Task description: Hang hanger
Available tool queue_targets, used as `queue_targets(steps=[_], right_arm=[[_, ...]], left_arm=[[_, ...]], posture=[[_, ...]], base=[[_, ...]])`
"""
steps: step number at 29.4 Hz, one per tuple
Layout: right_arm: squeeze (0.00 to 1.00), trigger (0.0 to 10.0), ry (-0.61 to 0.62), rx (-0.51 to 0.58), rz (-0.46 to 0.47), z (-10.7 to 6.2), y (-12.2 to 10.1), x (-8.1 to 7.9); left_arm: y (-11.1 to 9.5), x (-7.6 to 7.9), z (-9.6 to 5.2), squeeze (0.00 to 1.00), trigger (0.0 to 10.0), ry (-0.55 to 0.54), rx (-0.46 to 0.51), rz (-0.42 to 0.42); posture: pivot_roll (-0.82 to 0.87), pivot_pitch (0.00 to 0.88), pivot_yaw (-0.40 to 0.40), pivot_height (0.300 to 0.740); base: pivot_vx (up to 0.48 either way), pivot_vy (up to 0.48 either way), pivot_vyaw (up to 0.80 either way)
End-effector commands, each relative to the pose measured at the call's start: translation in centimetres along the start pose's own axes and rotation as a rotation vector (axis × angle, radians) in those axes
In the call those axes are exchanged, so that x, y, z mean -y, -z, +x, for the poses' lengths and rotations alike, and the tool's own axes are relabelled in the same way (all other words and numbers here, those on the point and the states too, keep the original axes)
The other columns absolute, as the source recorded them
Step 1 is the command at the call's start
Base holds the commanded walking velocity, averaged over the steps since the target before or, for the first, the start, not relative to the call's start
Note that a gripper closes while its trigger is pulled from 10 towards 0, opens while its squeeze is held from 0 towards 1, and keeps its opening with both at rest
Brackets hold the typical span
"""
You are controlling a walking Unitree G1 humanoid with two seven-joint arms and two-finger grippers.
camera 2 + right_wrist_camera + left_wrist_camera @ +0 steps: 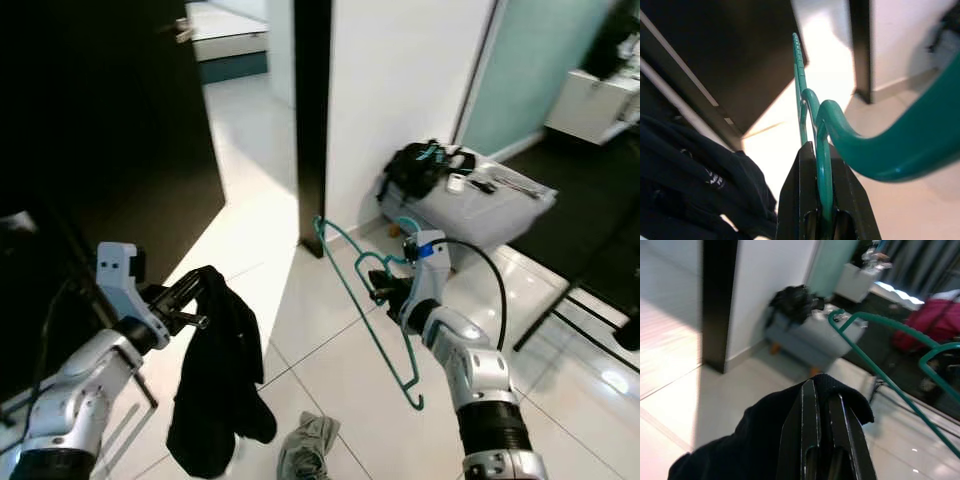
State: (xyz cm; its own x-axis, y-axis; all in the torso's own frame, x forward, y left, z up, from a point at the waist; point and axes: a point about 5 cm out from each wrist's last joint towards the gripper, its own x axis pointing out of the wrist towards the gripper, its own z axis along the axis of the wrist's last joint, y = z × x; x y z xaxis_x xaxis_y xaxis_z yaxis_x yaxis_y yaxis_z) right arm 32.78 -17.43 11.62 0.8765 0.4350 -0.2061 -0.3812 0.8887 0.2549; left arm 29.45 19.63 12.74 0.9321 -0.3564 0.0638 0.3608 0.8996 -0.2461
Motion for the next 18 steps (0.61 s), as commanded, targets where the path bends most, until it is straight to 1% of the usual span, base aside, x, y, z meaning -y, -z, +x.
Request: queue_targets(steps=[1, 5, 6, 8, 18], right_arm=[[0.00, 10.0, -0.008, 0.004, 0.003, 0.21, 0.11, -0.20], [0.00, 10.0, -0.004, 0.013, 0.007, -0.09, -0.07, -0.39], [0.00, 10.0, 0.009, 0.044, 0.023, -0.30, -0.44, -0.29], [0.00, 10.0, 0.011, 0.053, 0.028, -0.37, -0.55, -0.29], [0.00, 10.0, 0.009, 0.052, 0.027, -0.23, -0.72, -0.16]], left_arm=[[-0.30, -0.14, 0.00, 0.00, 10.0, -0.001, 0.010, 0.013], [-0.34, 0.34, -0.01, 0.00, 10.0, 0.007, -0.005, 0.022], [-0.43, 0.57, -0.04, 0.00, 10.0, 0.012, -0.010, 0.037], [-0.49, 0.65, -0.08, 0.00, 10.0, 0.009, -0.011, 0.041], [-0.73, 0.81, 0.12, 0.00, 10.0, -0.012, -0.007, 0.056]], posture=[[-0.01, 0.000, -0.049, 0.740], [-0.02, 0.000, -0.046, 0.740], [-0.02, 0.004, -0.042, 0.740], [-0.02, 0.004, -0.042, 0.740], [-0.04, 0.000, -0.050, 0.740]], base=[[0.000, 0.000, -0.80], [0.000, 0.000, -0.80], [0.000, 0.000, 0.00], [0.000, -0.129, 0.00], [0.000, -0.454, 0.00]])
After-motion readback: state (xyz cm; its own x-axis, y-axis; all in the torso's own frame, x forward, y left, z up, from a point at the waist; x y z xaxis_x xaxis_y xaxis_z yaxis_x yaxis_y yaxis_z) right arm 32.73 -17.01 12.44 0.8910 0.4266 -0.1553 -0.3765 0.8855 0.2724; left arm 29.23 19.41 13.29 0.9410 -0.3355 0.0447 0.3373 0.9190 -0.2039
